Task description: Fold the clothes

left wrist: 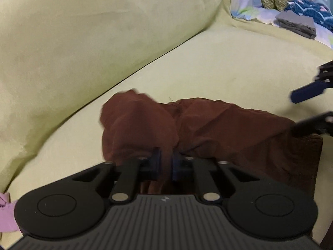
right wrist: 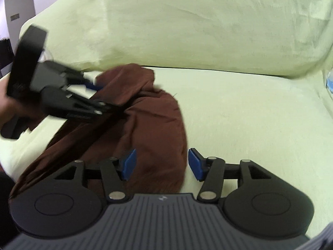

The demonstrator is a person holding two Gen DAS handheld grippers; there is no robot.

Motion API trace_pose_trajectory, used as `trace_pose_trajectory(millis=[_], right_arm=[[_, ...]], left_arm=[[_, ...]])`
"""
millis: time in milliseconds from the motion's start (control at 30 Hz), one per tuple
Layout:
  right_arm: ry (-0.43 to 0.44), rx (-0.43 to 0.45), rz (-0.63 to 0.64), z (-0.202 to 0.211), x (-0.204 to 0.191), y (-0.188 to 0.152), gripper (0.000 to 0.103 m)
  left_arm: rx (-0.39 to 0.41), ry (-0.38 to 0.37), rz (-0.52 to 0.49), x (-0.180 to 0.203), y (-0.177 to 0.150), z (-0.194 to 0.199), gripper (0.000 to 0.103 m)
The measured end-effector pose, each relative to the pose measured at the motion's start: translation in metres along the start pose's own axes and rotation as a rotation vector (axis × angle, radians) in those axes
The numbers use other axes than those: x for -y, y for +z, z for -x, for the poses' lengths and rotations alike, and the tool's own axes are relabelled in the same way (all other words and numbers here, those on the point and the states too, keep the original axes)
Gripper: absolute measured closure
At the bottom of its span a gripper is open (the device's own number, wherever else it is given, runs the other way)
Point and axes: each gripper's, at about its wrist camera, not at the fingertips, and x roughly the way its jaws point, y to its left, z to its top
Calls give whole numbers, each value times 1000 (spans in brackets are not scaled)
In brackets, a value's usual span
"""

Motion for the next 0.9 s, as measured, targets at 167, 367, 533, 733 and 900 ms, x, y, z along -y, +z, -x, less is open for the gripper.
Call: trace_pose_trajectory(millis=[167, 367, 533, 733, 900], right_arm=[[35, 12, 44, -26, -1, 13, 53], [122, 2, 238, -69, -20, 49, 53], [127, 27, 356, -95, -35, 80, 42], [163, -47, 381, -131, -38, 103, 28], [250, -104, 326, -152, -35, 107, 74]], left_arm=[[54, 81, 177, -55, -25, 38, 92], [-48, 233, 275, -107, -73, 46, 94], [-79, 236, 374, -127, -99, 48, 94], [100, 45, 460, -138, -97, 49, 35], [69, -36, 342, -136, -63, 11, 35]])
